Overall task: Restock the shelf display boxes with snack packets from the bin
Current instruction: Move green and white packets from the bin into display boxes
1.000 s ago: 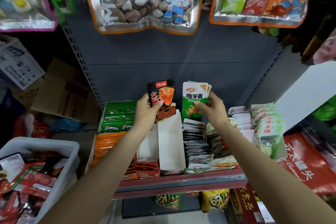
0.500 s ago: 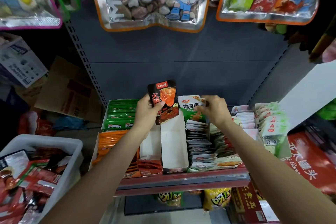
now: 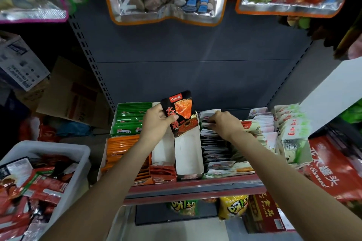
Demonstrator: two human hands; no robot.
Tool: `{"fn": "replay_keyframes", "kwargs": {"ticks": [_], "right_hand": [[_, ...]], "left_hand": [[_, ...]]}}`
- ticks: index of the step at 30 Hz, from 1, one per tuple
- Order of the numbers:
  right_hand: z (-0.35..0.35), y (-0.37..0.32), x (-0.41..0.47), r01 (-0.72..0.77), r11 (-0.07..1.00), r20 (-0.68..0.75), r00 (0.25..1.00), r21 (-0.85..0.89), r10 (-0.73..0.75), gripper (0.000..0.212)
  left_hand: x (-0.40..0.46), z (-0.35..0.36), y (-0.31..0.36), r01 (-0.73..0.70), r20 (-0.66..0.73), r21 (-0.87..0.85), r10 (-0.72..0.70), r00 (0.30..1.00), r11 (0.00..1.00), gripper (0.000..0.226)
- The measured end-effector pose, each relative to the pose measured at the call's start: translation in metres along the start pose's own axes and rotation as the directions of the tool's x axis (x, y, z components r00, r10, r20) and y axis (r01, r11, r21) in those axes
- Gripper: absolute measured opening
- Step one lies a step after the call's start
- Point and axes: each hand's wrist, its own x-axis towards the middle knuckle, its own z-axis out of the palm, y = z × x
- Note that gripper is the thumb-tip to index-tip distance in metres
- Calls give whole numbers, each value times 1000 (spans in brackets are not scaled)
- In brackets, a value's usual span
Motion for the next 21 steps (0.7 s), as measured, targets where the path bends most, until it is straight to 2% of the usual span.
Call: {"fn": "replay_keyframes", "kwargs": {"ticks": [3, 6, 11, 12, 14, 15, 17, 19, 21], "right_hand": [[-3, 1, -7, 52, 984, -39, 998, 168, -46, 31], [-2, 2, -14, 10, 999, -133, 991, 53, -3, 25], [-6, -7, -12, -70, 997, -83, 994, -35, 67, 27], [-7, -9, -13, -45, 999, -112, 993, 0, 45, 29], [-8, -15, -26, 81, 975, -233, 972, 205, -32, 39], [-9, -19, -36, 157, 924, -268, 961, 349, -63, 46], [-11, -29, -57, 239, 769, -212, 968, 593, -137, 60], [-5, -34, -64, 238, 747, -164, 971, 620, -173, 61], [3, -34, -64, 204, 805, -188, 975, 557, -117, 46]], "left_hand": [[-7, -2, -3, 6, 38, 31, -7, 999, 1000, 22], [-14, 3, -8, 0, 46, 33, -1, 999, 999, 23], [-20, 10, -19, 25, 93, 108, -35, 995, 994, 17], [-22, 11, -22, 27, 87, 126, -38, 995, 992, 17], [-26, 12, -25, 27, 59, 132, -35, 998, 991, 16], [-28, 11, -25, 23, 41, 127, -29, 999, 992, 16], [-33, 9, -25, 20, 28, 105, -23, 999, 994, 20], [-37, 6, -27, 18, 63, 116, -26, 998, 993, 22], [-42, 5, -32, 13, 125, 168, -34, 992, 986, 24]]}}
